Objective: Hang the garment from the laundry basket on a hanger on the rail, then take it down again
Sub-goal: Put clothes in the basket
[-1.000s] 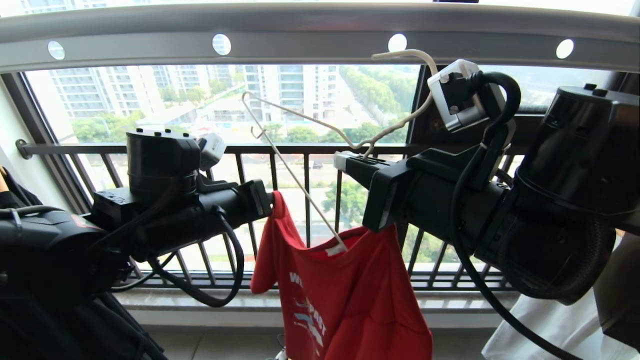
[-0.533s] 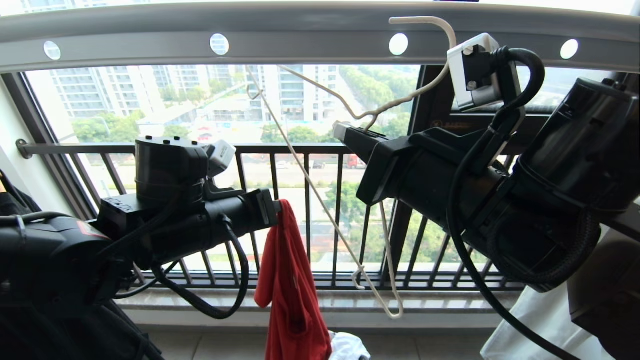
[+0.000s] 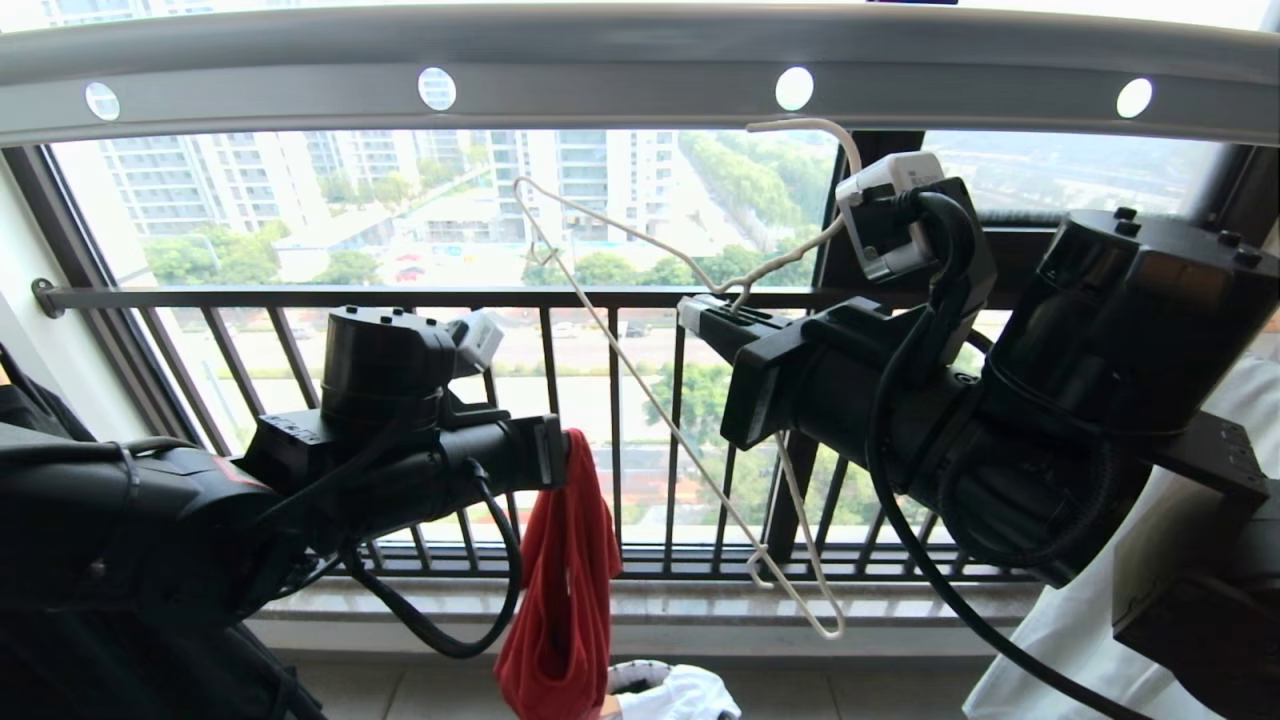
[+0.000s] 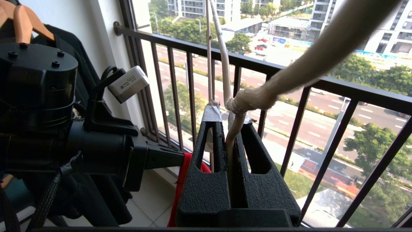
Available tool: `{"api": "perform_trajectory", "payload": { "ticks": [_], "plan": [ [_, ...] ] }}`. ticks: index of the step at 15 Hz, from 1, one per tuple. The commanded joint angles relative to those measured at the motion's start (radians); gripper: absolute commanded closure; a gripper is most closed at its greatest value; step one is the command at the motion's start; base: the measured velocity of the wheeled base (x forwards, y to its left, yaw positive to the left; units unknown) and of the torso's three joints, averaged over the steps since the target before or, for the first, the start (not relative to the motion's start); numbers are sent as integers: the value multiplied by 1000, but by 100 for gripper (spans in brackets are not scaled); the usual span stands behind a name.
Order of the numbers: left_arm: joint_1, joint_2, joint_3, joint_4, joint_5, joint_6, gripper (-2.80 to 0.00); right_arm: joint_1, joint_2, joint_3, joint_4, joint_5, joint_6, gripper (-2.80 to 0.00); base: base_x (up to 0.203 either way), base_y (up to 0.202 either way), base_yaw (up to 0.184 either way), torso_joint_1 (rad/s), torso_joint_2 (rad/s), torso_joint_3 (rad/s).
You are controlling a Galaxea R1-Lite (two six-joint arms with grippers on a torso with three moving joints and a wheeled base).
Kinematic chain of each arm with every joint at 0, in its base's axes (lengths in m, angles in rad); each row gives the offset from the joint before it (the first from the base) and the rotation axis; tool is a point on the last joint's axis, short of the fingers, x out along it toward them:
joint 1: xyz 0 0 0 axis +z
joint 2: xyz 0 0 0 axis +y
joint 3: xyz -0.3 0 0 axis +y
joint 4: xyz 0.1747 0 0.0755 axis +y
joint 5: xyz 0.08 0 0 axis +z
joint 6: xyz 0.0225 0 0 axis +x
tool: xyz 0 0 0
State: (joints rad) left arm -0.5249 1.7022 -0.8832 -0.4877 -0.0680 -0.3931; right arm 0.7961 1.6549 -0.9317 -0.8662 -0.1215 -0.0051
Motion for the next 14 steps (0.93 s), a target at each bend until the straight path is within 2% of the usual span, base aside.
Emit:
{"api": "perform_trajectory", "payload": {
  "ticks": [1, 4, 8, 10, 14],
  "plan": [
    [5, 89, 0, -9, 60, 50, 0, -43, -3, -2, 29, 0, -5, 0, 0, 0, 0, 0, 0, 0],
    [24, 242, -2, -32, 171, 148, 0, -73, -41, 10, 69, -1, -51, 0, 0, 0, 0, 0, 0, 0],
    [57, 465, 2, -182, 233, 244, 0, -98, -82, 16, 85, -1, -78, 0, 0, 0, 0, 0, 0, 0],
    [65, 530, 4, -238, 251, 280, 0, -104, -88, 25, 85, -1, -105, 0, 0, 0, 0, 0, 0, 0],
    [39, 605, 18, -261, 252, 305, 0, -103, -115, 63, 85, 4, -166, 0, 0, 0, 0, 0, 0, 0]
  ]
}}
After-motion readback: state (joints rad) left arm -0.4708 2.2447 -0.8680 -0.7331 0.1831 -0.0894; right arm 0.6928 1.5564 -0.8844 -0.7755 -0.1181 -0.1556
